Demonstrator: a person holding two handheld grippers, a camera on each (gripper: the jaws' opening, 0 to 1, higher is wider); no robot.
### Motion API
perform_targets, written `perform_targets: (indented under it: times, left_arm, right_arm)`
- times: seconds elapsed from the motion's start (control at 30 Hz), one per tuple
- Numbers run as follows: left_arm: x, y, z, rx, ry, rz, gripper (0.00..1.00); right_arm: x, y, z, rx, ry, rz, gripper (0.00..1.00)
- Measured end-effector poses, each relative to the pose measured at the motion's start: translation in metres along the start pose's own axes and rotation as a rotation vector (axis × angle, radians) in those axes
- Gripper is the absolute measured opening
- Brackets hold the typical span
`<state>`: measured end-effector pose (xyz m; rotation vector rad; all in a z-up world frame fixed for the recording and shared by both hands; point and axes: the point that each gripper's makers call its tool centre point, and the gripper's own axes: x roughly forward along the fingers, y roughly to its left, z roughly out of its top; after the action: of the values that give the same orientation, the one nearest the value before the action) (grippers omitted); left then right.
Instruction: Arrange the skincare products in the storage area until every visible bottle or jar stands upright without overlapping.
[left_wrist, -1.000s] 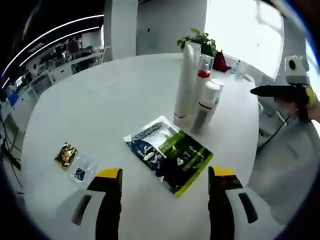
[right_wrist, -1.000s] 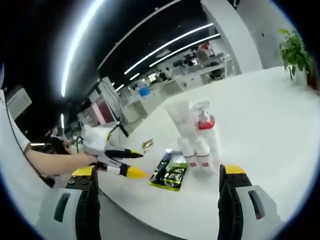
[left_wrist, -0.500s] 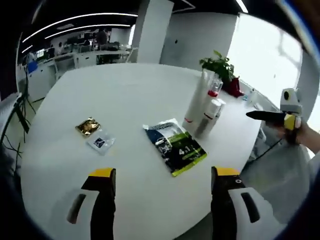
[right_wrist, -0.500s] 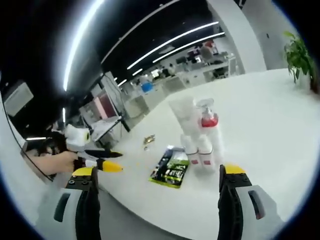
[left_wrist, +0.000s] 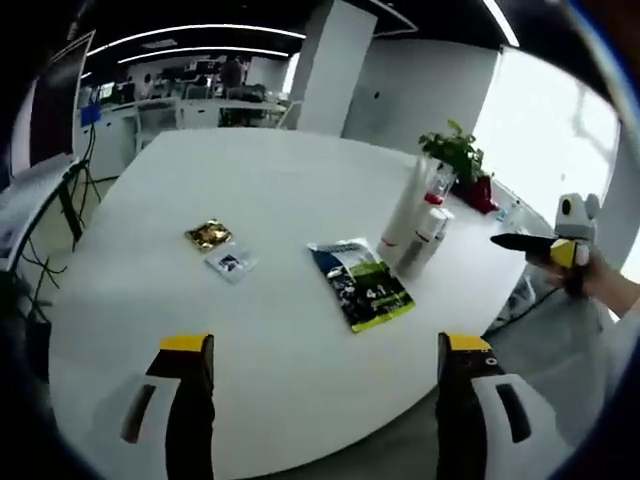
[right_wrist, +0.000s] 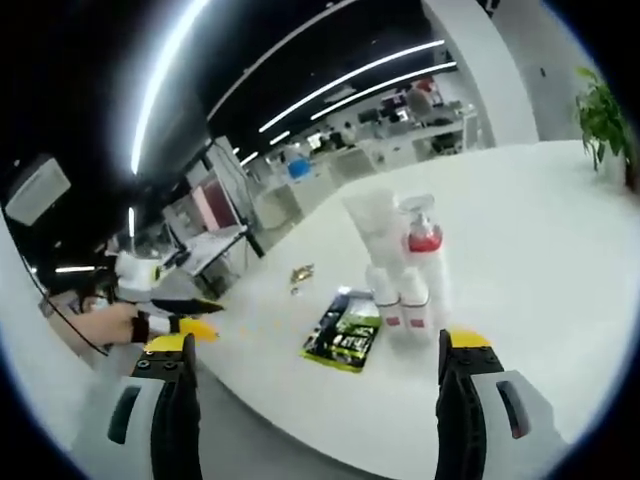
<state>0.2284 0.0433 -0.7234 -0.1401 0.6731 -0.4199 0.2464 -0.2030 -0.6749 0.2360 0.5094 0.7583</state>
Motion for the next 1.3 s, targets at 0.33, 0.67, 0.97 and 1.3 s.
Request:
perform_targets:
  times: [0.33,0.67,0.97,1.3]
  left_arm:
    - [-0.02,-0.003,0.011,-0.005,-0.044,0.028,0.91]
    - [-0.041,-0.001,0.014,-0.01,-0.068,0.044,0.99]
    - [-0.044,0.006,0.009,-0.013,-0.05,0.075,0.99]
    - [-0.028,0.008,0.012,-0.032,-0.028,0.093,0.99]
  right_arm:
    - [-0.007,0.002,0.005,-0.023,0.006,0.005,0.99]
    - [-0.01,0.007,0.006,-0.038,-0.002,0.021,0.99]
    - [-0.007,0.005,-0.003,-0.076,0.023,0.014,0.99]
    - [-0.006,0.005,-0.005,-0.069,0.031,0.019,0.99]
